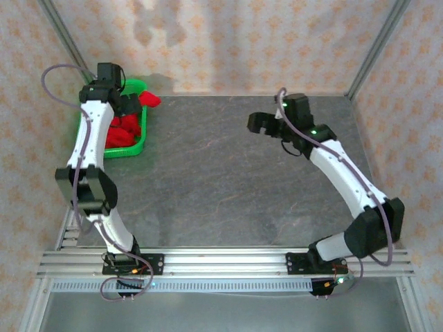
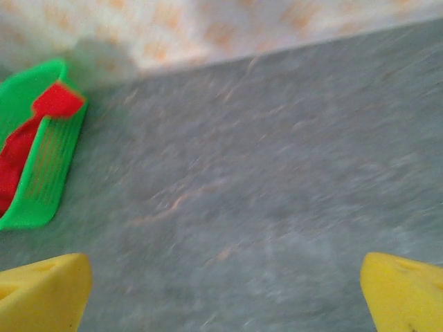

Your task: Fold and stack the t-shirts

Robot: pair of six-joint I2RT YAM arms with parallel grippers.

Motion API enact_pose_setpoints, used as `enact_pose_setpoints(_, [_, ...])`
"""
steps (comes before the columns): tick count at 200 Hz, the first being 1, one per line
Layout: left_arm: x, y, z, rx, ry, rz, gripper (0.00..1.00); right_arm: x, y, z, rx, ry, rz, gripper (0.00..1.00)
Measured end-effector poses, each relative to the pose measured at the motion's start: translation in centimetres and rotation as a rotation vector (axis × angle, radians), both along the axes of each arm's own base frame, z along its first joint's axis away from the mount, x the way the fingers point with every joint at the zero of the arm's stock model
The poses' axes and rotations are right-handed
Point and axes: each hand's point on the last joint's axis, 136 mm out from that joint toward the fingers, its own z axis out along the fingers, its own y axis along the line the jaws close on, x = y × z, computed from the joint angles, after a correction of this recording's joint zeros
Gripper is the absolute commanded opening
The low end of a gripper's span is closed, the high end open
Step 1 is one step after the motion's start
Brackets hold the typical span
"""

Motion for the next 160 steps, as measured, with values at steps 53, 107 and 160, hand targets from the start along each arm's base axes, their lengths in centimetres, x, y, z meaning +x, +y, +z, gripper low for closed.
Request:
enact_pose_setpoints(53, [1.3, 3.2, -9.4, -0.125, 0.213, 0.11, 0.89, -2.2, 6.1, -1.3, 0.056, 0.16, 0.151, 0.99])
enact_pose_setpoints(107, [4.5, 3.1, -12.9, -0.26, 0.171, 0.192, 0.82, -2.7, 8.3, -2.3, 0.092, 0.222, 0.197, 0.99])
enact_pose_setpoints(160, [7.1, 3.4, -15.2, -0.319, 0.118, 0.278, 0.58, -3.5, 10.1, -2.3, 0.128, 0.237, 0.226, 0.99])
